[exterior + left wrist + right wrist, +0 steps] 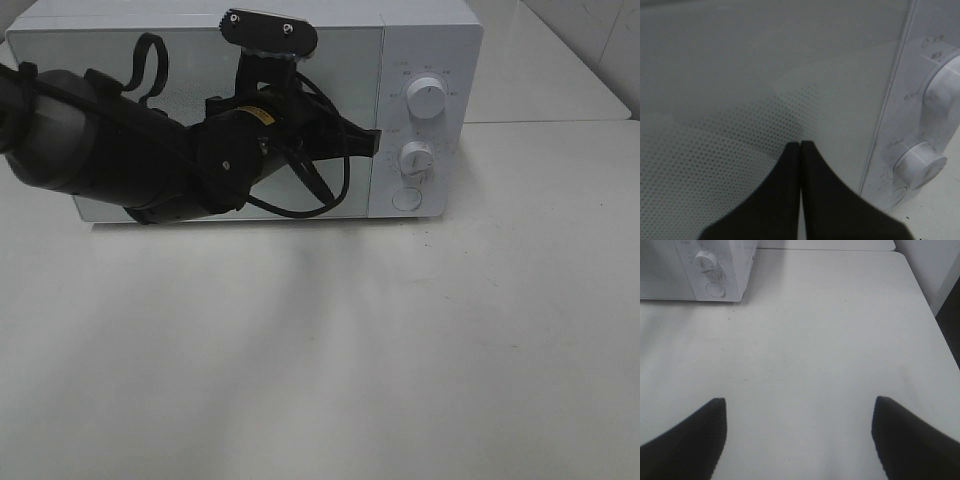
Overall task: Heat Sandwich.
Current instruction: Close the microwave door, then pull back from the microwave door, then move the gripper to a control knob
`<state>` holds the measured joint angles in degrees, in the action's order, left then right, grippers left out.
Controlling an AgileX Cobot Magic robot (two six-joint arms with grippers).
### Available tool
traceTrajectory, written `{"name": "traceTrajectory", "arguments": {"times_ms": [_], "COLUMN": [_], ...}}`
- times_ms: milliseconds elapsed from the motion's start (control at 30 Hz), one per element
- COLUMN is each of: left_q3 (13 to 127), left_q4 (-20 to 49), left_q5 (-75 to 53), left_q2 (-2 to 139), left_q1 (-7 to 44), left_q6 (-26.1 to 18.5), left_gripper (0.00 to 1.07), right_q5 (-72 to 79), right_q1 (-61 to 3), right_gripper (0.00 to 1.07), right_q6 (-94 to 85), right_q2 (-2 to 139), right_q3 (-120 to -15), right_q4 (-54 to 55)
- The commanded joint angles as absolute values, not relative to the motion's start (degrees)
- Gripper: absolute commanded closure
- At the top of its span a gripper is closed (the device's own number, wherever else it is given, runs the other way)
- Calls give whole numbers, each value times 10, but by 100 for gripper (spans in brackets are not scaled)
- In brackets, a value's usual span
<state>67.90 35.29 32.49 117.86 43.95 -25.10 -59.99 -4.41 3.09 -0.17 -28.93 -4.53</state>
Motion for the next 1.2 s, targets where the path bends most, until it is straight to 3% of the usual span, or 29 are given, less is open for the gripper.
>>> {"name": "traceTrajectory", "arguments": {"times_ms": [33,633,1000,1200], "left_q3": [692,673,578,540], "left_q4": [383,385,391,392], "left_q5": [379,344,324,191], "left_q2": [1179,1149,1077,1023], "left_q1": [417,443,486,481], "left_q6": [-249,-254,-254,-253], "left_gripper": [106,106,106,106], "right_q5": [-594,-594,-594,-594], "right_q1": [-40,-40,-40,-40], "right_gripper": [31,31,31,31], "right_q6": [25,25,25,25], "right_q2": [-18,-18,-18,-18], "right_q3": [-289,-289,-289,-289], "right_q4": [-45,-45,-45,-45]}}
